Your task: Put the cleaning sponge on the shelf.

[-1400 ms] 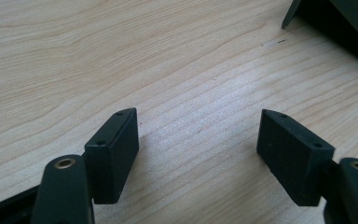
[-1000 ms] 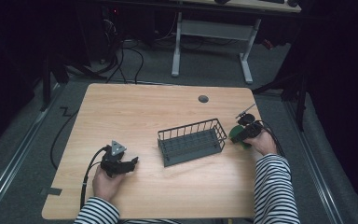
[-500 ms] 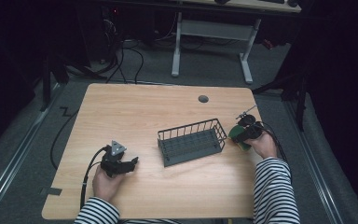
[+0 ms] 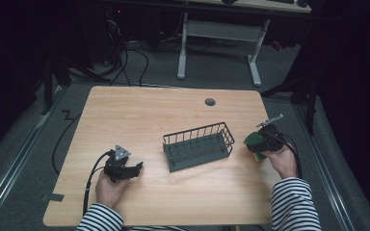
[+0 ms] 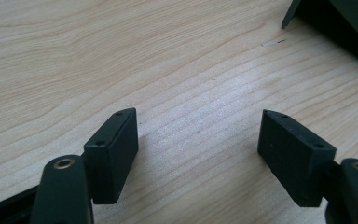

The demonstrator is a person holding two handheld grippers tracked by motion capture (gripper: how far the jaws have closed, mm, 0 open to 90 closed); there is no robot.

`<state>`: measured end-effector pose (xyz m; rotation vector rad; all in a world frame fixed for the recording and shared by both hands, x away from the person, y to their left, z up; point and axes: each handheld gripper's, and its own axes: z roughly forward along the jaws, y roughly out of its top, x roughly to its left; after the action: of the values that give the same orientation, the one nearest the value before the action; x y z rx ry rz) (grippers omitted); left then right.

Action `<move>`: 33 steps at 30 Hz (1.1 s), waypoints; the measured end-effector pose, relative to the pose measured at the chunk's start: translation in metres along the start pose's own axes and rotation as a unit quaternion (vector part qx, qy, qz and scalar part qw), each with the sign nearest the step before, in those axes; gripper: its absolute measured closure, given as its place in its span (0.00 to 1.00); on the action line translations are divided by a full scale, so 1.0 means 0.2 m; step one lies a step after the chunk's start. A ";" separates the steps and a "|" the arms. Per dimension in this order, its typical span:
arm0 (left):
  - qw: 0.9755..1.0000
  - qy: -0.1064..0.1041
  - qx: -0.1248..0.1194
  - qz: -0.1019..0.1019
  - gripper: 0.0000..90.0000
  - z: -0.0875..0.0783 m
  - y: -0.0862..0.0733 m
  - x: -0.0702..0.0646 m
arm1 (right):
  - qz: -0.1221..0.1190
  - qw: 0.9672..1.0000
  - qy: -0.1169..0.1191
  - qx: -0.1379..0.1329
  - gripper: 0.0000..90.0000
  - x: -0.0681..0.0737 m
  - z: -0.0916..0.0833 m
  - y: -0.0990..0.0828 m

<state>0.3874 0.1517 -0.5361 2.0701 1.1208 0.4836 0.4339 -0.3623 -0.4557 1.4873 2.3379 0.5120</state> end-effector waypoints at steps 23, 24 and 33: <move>1.000 -0.001 0.000 0.000 0.32 0.00 0.00 0.00 | 0.003 0.995 -0.010 -0.095 0.29 0.20 -0.31 -0.15; 1.000 -0.001 0.000 0.000 0.32 0.00 0.00 0.00 | 0.001 0.995 -0.013 -0.100 0.29 0.21 -0.32 -0.15; 1.000 -0.002 0.001 0.000 0.32 0.00 0.00 0.00 | -0.020 0.990 -0.025 -0.138 0.30 0.31 -0.44 -0.06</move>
<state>0.3874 0.1515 -0.5361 2.0716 1.1184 0.4795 0.3591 -0.3210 -0.3873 1.3078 2.1517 0.7450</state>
